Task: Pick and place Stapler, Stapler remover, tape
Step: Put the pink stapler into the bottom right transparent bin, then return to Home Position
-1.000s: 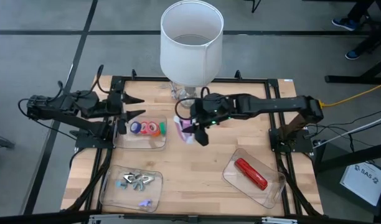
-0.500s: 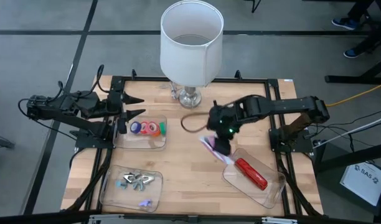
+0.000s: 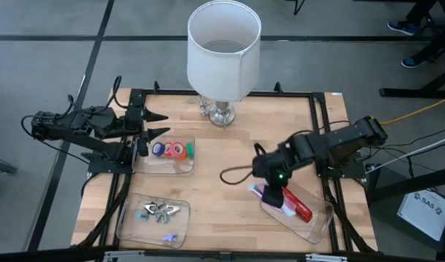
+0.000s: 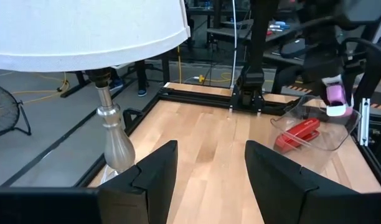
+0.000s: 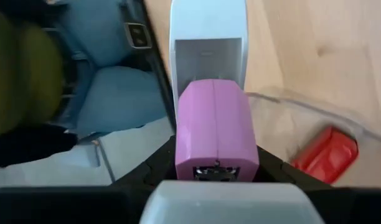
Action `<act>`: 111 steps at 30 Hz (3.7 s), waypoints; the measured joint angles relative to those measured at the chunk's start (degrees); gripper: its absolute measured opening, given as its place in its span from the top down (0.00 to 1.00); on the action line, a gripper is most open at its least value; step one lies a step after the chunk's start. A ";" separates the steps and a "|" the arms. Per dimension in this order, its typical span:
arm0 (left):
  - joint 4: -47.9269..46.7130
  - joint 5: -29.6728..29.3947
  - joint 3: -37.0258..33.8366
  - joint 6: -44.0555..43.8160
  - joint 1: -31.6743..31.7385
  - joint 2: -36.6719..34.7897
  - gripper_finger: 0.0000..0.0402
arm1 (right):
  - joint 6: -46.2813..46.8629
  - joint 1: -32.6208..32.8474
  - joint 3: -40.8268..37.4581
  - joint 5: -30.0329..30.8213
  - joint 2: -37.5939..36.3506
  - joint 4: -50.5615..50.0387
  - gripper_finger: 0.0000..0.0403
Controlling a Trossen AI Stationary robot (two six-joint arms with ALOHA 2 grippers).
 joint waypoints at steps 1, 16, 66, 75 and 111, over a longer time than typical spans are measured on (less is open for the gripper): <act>-0.01 0.00 0.00 0.07 0.00 0.00 0.54 | 1.60 1.09 0.00 1.16 0.00 -0.62 0.67; -1.34 2.34 -0.07 1.04 -0.01 0.42 0.54 | 26.83 15.61 -3.09 13.02 -0.04 -5.79 0.67; -0.16 -1.05 -0.07 3.75 -0.01 0.39 0.54 | 17.90 6.30 -23.01 1.48 0.03 1.88 0.29; -0.16 -0.94 -0.07 4.53 0.00 0.39 0.54 | 10.03 3.44 -8.72 12.76 0.02 -7.21 0.31; 19.48 21.90 -37.58 5.51 0.02 -35.34 0.54 | -32.44 3.31 -33.09 22.79 -21.85 57.15 0.31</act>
